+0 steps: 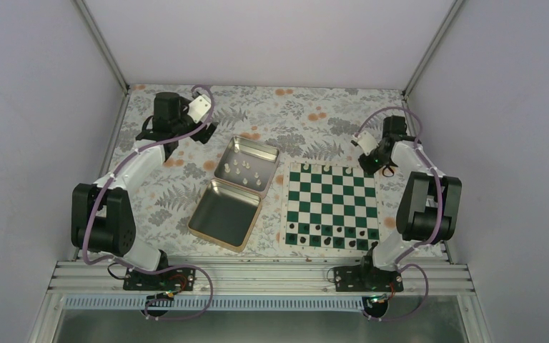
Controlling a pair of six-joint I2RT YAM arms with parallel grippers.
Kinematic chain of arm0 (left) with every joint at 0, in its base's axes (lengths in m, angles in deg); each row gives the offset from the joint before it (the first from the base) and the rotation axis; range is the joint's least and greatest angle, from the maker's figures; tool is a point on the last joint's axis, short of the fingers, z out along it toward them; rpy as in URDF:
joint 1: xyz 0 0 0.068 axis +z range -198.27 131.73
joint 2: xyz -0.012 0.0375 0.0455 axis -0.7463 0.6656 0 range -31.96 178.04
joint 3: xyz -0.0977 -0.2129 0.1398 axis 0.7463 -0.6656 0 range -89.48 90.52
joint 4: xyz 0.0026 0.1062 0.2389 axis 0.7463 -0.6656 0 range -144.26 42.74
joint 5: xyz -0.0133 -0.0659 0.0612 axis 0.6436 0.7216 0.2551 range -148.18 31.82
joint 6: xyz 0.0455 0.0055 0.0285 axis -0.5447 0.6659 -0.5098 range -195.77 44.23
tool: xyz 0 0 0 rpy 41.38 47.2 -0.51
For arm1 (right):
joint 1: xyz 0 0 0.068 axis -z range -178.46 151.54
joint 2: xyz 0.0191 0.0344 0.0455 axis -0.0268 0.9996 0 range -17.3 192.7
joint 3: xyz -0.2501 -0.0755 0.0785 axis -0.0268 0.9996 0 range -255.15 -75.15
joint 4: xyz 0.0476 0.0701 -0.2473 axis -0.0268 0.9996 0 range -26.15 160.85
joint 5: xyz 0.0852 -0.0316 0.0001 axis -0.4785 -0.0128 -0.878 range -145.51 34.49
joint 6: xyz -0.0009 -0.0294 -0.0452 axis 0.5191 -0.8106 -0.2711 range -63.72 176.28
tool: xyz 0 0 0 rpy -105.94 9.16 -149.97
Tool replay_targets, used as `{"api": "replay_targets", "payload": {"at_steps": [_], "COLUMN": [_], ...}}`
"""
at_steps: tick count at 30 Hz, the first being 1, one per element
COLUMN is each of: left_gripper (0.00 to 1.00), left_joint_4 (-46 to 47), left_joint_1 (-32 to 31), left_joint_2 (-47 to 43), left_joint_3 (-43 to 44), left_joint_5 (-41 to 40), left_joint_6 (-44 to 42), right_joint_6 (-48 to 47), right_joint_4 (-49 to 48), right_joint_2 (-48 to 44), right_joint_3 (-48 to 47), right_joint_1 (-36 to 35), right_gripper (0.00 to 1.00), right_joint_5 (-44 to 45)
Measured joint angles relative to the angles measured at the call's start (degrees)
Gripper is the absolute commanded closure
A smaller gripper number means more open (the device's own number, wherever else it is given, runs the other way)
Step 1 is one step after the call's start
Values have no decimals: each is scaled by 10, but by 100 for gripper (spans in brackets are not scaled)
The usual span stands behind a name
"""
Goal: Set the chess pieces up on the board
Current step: Place the chess piece on the chessboard.
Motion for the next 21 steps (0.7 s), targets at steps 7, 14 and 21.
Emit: {"api": "replay_targets", "payload": {"at_steps": [7,14,21], "left_gripper": [0,0,0], "left_joint_4": [0,0,0], "left_joint_1": [-1,-1,-2], "left_joint_2": [0,0,0], "left_joint_3": [0,0,0], "left_joint_5": [0,-3,-4], "left_joint_6": [0,-2,-2], "right_joint_6": [-4,-6,-7], "right_joint_4": [-6,-7,-14], "right_joint_2": [25,44,51], "right_joint_3": [0,0,0], "right_joint_1": [1,1,1], "right_gripper": [89,89,89], "right_joint_5": [-2,-11,-15]}}
